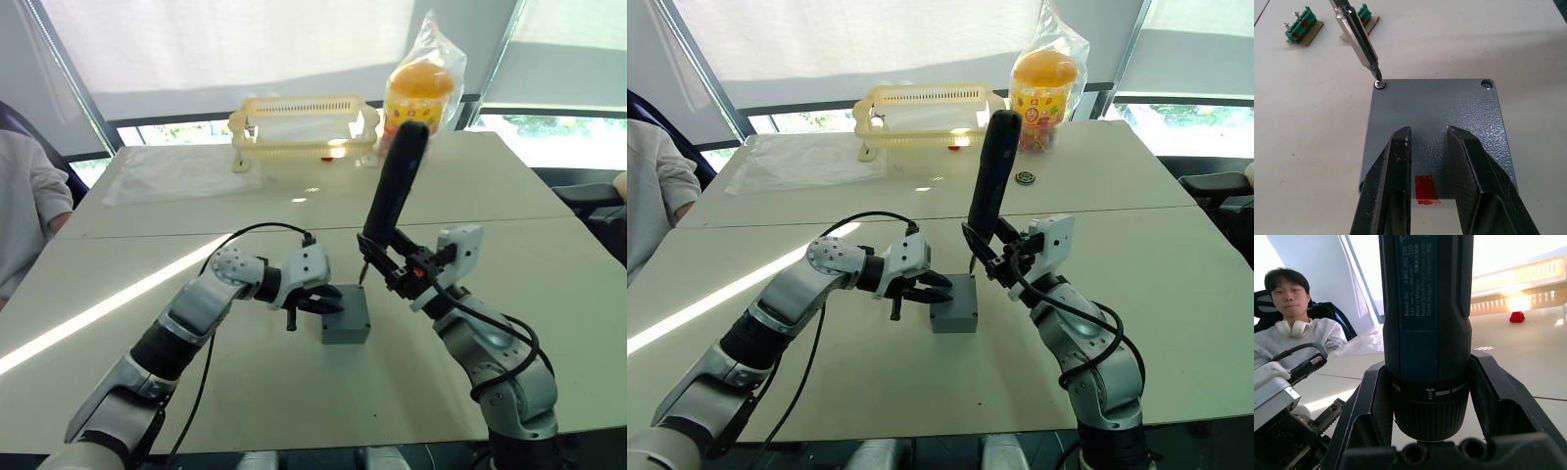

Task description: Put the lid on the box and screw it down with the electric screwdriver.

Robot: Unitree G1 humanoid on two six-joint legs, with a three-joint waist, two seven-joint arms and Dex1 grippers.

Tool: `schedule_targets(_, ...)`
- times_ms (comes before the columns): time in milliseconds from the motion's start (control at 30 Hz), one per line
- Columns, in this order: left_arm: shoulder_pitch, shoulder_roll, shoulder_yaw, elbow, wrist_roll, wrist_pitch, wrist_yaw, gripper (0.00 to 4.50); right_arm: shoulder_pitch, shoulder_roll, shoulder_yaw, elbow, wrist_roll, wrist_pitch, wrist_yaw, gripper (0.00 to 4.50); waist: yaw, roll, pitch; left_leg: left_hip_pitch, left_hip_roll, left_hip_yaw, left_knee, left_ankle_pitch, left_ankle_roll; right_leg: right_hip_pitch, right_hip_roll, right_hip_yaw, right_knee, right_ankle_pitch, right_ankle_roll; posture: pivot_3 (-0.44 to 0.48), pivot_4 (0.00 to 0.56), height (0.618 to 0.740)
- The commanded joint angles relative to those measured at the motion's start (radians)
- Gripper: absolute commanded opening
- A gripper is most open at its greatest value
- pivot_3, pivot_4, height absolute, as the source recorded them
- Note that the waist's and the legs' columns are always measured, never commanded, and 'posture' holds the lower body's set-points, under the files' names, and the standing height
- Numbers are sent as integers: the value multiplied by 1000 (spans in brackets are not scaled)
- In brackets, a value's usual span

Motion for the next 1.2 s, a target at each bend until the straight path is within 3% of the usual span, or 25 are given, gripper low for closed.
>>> schedule_targets(33,17,8,-16,6,21,10,-1,1125,-17,-2,1,-37,-5,-46,11,1784,0,0,0,0,0,0,0,0,0,0,0,0,0,0,0,0,150,740)
schedule_targets(767,18,9,-14,3,23,8,1,1125,10,1,20,22,-67,-105,37,1784,0,0,0,0,0,0,0,0,0,0,0,0,0,0,0,0,150,740)
schedule_targets(1200,23,12,-15,0,24,9,0,1125,-10,5,-4,-23,2,-76,20,1784,0,-1,0,0,0,0,0,0,0,0,0,0,0,0,0,0,150,740)
